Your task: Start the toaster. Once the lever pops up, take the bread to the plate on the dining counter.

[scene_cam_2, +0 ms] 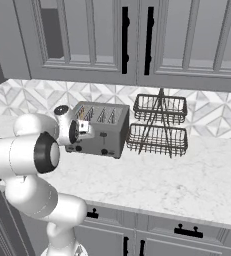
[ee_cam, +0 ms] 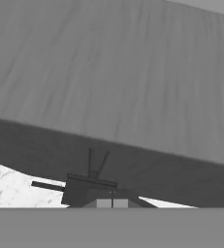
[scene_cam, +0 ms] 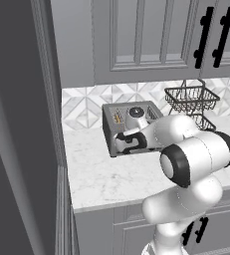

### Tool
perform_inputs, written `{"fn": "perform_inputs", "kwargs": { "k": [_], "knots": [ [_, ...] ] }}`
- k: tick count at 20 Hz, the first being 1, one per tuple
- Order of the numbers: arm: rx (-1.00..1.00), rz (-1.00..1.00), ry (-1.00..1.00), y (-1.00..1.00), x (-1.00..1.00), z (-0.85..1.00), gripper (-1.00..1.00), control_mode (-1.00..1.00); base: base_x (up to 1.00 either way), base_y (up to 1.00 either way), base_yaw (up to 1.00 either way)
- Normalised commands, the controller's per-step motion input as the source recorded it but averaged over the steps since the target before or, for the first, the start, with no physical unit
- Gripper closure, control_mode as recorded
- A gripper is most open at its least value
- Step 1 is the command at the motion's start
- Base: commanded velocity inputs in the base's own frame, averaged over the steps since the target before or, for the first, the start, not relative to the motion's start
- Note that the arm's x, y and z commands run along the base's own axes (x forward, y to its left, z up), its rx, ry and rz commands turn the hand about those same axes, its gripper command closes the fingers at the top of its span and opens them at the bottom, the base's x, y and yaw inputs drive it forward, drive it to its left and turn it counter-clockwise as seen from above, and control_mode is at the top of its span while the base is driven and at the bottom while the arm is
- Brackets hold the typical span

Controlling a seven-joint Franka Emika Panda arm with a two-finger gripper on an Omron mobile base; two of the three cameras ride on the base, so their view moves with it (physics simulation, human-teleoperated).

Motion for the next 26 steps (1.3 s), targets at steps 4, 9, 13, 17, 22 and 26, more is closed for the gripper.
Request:
{"fn": "perform_inputs", "kwargs": {
  "k": [4,9,13,17,22,26],
  "knots": [
    [-0.05,0.06,0.05,0.0,-0.26,-1.0,1.0,-1.0,0.0,0.0,0.0],
    [-0.1,0.07,0.07,0.01,-0.32,-1.0,1.0,-1.0,0.0,0.0,0.0],
    [-0.16,0.09,0.1,0.04,-0.38,-1.0,1.0,-1.0,0.0,0.0,0.0],
    [-0.18,0.11,0.05,0.06,-0.51,-1.0,1.0,-1.0,0.0,0.0,0.0],
    [-0.09,0.09,-0.02,0.02,-0.75,-0.95,1.0,-1.0,0.0,0.0,0.0],
    [0.01,0.02,-0.17,-0.05,-0.75,-0.1,1.0,-1.0,0.0,0.0,0.0]
  ]
}}
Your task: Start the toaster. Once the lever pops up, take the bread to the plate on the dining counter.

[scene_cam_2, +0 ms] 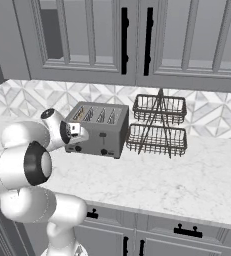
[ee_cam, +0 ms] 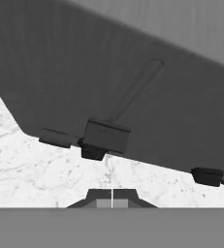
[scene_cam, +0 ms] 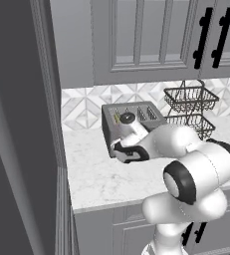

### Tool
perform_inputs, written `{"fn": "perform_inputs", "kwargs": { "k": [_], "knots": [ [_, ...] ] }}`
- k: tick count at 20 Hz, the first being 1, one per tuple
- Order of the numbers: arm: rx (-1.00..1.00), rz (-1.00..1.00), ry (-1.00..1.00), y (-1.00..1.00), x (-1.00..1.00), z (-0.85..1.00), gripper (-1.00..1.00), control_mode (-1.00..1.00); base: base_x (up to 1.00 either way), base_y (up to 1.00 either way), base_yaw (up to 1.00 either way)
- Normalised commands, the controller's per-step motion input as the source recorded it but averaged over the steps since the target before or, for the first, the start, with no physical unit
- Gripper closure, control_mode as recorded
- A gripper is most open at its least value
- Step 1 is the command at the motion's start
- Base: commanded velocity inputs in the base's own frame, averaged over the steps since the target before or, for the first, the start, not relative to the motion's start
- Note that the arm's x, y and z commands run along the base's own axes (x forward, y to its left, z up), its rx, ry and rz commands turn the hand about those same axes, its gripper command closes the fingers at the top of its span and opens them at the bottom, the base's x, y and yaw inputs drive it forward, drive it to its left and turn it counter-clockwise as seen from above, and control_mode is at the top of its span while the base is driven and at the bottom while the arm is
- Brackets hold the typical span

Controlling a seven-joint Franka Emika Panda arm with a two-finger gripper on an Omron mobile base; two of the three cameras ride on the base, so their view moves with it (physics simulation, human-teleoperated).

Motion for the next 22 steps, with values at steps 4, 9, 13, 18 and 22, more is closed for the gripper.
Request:
{"fn": "perform_inputs", "kwargs": {
  "k": [4,9,13,18,22],
  "knots": [
    [0.09,0.0,-0.24,0.0,-0.4,0.34,1.0,-1.0,0.0,0.0,0.0],
    [0.13,0.0,-0.21,0.0,-0.2,0.51,1.0,-1.0,0.0,0.0,0.0],
    [0.17,0.0,-0.17,0.0,0.0,0.64,1.0,-1.0,0.0,0.0,0.0],
    [0.15,0.0,-0.12,0.0,0.0,0.64,1.0,-1.0,0.0,0.0,0.0],
    [0.12,0.0,-0.08,0.0,0.0,0.62,1.0,-1.0,0.0,0.0,0.0]
  ]
}}
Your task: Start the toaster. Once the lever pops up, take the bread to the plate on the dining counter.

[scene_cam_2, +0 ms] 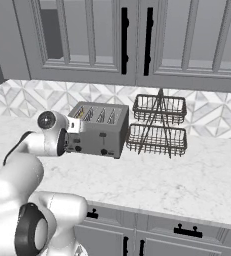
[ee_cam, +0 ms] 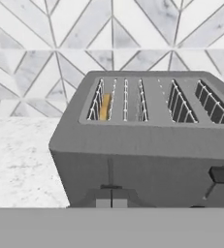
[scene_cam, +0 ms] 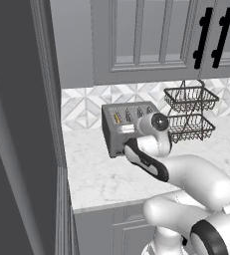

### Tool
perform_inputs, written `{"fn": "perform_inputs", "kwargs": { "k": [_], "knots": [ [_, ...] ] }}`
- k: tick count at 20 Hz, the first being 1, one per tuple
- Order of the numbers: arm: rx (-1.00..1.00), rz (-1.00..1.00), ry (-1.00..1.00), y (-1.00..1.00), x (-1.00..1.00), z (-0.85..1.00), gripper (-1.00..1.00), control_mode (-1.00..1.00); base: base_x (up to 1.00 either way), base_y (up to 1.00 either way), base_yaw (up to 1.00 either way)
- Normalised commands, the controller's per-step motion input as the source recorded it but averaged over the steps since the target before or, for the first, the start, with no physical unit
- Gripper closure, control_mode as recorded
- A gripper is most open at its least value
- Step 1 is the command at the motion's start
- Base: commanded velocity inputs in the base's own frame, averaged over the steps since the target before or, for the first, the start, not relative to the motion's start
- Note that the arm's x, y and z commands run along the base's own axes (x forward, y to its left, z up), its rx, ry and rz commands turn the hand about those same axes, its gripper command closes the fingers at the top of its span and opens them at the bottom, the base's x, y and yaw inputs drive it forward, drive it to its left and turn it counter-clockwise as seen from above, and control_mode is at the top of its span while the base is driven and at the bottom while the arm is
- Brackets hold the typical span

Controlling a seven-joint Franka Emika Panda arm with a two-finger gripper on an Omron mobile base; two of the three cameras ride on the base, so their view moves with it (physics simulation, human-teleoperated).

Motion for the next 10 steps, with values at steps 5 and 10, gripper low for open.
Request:
{"fn": "perform_inputs", "kwargs": {
  "k": [5,10],
  "knots": [
    [0.05,0.0,-0.08,0.01,0.0,0.48,1.0,-1.0,0.0,0.0,0.0],
    [0.0,0.0,0.0,0.12,0.0,0.34,1.0,-1.0,0.0,0.0,0.0]
  ]
}}
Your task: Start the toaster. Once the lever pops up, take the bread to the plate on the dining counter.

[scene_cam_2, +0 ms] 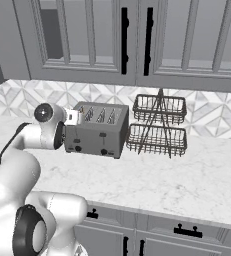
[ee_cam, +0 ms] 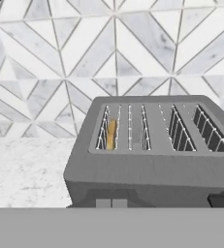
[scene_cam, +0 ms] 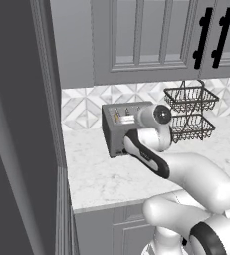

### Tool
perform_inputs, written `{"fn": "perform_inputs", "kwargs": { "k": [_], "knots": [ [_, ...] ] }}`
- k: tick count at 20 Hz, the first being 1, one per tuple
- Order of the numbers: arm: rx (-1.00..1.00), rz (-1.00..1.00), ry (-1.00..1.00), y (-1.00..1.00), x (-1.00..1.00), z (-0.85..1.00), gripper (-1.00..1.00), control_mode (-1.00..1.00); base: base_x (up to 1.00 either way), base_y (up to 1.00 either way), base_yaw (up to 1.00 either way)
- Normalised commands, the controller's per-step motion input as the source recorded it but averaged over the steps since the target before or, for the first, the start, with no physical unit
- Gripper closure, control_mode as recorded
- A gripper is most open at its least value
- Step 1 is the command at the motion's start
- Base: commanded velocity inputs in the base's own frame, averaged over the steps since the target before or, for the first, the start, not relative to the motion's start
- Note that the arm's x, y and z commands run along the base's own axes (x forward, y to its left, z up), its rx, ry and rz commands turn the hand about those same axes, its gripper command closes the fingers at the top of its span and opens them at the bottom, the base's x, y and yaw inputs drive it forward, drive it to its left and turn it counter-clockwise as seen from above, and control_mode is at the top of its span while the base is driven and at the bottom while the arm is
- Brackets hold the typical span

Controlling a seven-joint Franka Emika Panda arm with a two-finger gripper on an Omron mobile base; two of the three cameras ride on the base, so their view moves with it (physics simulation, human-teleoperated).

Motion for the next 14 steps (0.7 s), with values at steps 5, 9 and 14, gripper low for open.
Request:
{"fn": "perform_inputs", "kwargs": {
  "k": [5,9,14],
  "knots": [
    [0.0,0.0,0.0,0.09,0.03,0.26,1.0,-1.0,0.0,0.0,0.0],
    [0.0,0.0,0.0,0.01,0.14,0.06,1.0,-1.0,0.0,0.0,0.0],
    [-0.04,0.0,0.0,0.12,0.21,-0.01,1.0,-1.0,0.0,0.0,0.0]
  ]
}}
